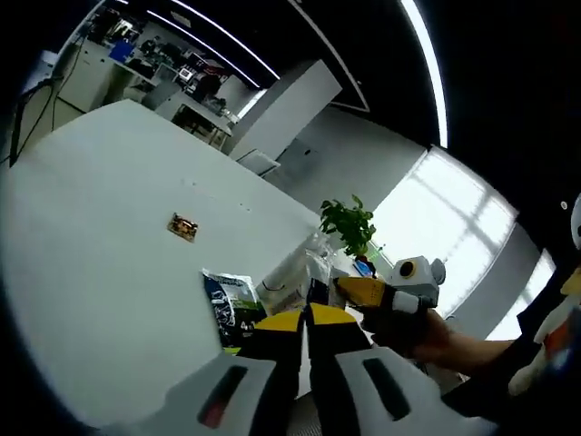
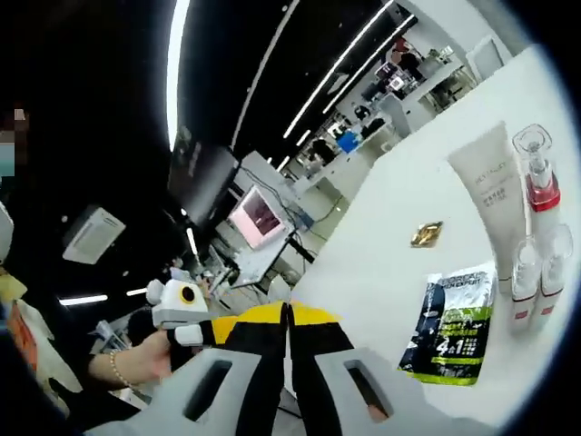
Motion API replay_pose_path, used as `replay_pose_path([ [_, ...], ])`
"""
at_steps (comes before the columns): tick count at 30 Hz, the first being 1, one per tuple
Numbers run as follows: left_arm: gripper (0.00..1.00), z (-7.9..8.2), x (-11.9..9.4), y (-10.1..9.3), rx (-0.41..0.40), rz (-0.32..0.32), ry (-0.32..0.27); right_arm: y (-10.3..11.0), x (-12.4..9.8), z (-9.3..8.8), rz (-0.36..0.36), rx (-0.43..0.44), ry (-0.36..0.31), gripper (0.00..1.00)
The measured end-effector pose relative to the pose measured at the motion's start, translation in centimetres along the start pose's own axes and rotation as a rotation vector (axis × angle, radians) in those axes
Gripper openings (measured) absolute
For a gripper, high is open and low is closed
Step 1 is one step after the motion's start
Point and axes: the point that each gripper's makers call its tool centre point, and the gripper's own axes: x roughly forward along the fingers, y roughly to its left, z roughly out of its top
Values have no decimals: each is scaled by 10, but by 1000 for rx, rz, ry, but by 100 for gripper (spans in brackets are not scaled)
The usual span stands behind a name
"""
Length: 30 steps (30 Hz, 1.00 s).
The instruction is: Arrange the skincare products in the storage area until every visible bottle or jar stands upright without overlapping.
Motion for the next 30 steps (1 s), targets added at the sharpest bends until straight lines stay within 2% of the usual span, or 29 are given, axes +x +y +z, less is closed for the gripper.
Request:
replay_pose_path([
  [2, 4, -3, -3, 7, -21, 39, 4, 1, 6, -1, -23, -93, 23, 1],
  [4, 4, -6, -7, 12, -43, 59, 8, 2, 13, -7, -75, -198, 76, 1],
  [6, 4, -8, -10, 17, -46, 76, 10, 4, 19, -10, -82, -254, 95, 1],
  [9, 4, -11, -13, 25, -66, 106, 24, -5, 28, -20, -123, -332, 150, 1],
  [13, 4, -16, -15, 33, -39, 146, 48, -14, 35, -32, -157, -382, 212, 1],
  [25, 4, -26, -7, 56, 36, 202, 106, -30, 47, -43, -185, -558, 277, 1],
  [30, 4, -33, -6, 70, 40, 225, 136, -31, 50, -50, -181, -617, 303, 1],
])
